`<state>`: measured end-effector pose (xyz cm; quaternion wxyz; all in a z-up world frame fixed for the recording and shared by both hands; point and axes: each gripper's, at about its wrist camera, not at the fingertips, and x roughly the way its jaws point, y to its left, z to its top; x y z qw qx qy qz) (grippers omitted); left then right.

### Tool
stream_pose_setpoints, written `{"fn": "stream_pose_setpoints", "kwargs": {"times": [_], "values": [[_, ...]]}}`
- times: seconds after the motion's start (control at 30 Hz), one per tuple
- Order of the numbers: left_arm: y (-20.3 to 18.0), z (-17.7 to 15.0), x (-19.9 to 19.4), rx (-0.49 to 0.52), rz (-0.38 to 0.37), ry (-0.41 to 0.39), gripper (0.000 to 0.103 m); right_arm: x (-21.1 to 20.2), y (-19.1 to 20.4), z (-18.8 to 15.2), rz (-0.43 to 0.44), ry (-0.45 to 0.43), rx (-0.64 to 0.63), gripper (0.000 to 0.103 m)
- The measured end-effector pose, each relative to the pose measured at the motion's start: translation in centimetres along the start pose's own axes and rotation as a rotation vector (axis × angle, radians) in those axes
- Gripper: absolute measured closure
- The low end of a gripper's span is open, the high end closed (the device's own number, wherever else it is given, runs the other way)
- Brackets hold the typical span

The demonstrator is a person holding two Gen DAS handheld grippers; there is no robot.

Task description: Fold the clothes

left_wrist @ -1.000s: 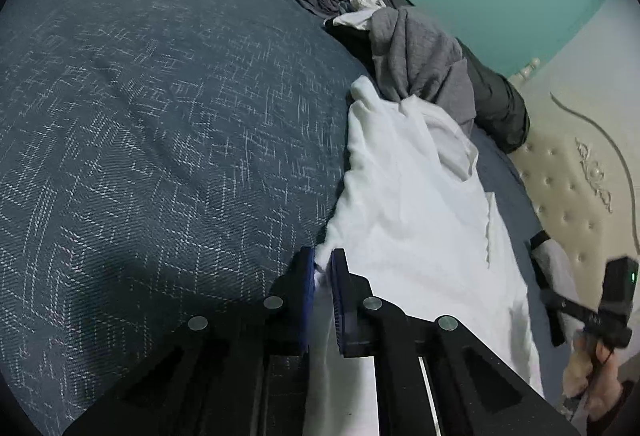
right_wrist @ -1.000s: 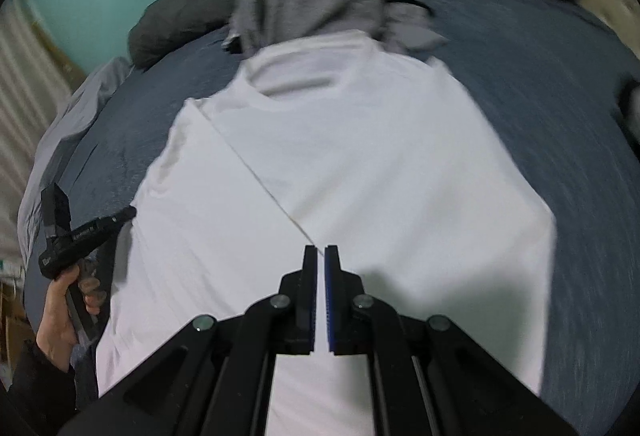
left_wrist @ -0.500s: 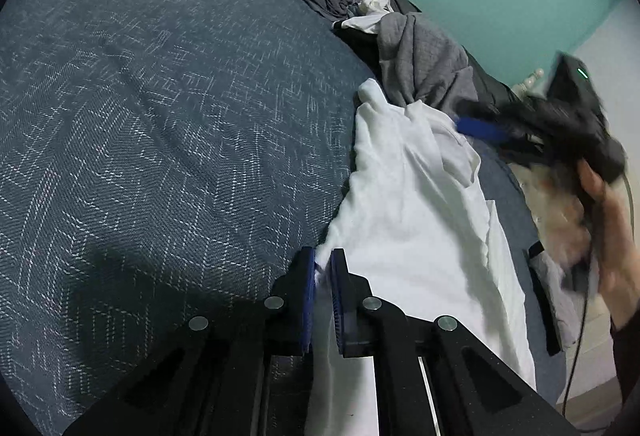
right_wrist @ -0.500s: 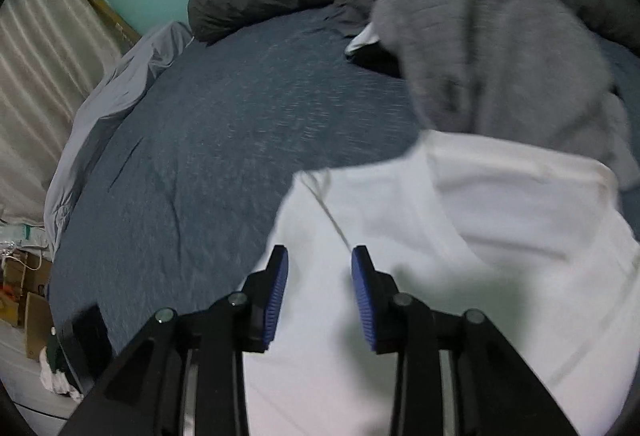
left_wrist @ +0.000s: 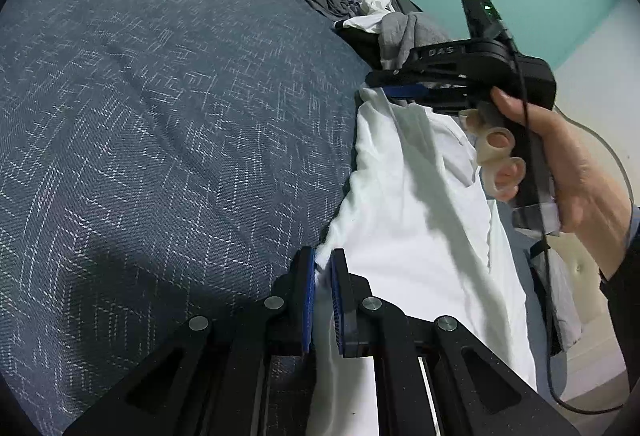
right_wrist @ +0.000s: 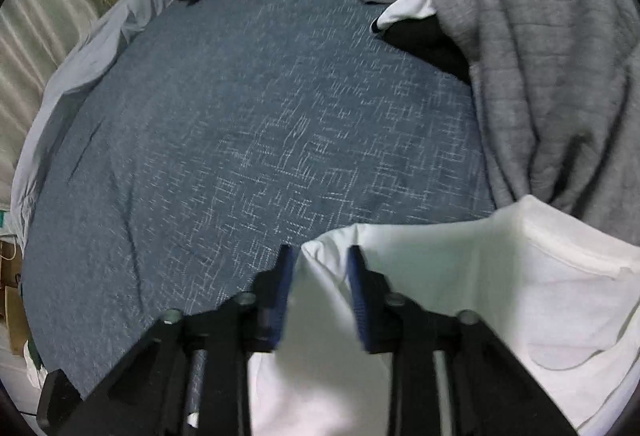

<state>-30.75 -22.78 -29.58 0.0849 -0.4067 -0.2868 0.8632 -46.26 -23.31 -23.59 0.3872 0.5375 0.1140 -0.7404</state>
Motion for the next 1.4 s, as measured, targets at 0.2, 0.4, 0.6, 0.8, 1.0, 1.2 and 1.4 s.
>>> {"fn": "stream_pose_setpoints", "kwargs": {"times": [0.2,0.4,0.6,0.8,1.0,1.2,1.4], "values": [[0.1,-0.1,-0.1,-0.005,0.005,-0.006,0.095,-0.4,0.2,0.4,-0.016,-0.044,-0.03,0.099],[0.5,0.0,-0.3,-0.041,0.006,-0.025,0.095,-0.5,-1.4,0.8,-0.065,-0.091,0.008,0.1],[0.7,0.1,-0.2,-0.057,-0.001,-0.021,0.095,0.2,-1.5,0.6,-0.037,-0.112,0.0,0.099],[0.8,0.3,-0.2,-0.06,-0.003,-0.015,0.094,0.9,-1.7,1.0,-0.042,-0.105,0.0,0.097],[0.8,0.5,-0.2,-0.051,0.007,-0.01,0.093,-2.8,-2.2,0.7,-0.042,-0.196,0.0,0.094],[0.8,0.4,-0.4,-0.053,0.013,-0.009,0.093,-5.5,-2.3,-2.4,0.02,-0.212,-0.044,0.094],[0.8,0.2,-0.3,-0.052,0.02,-0.007,0.093,-5.3,-3.0,-6.4,0.045,-0.158,-0.029,0.094]]}}
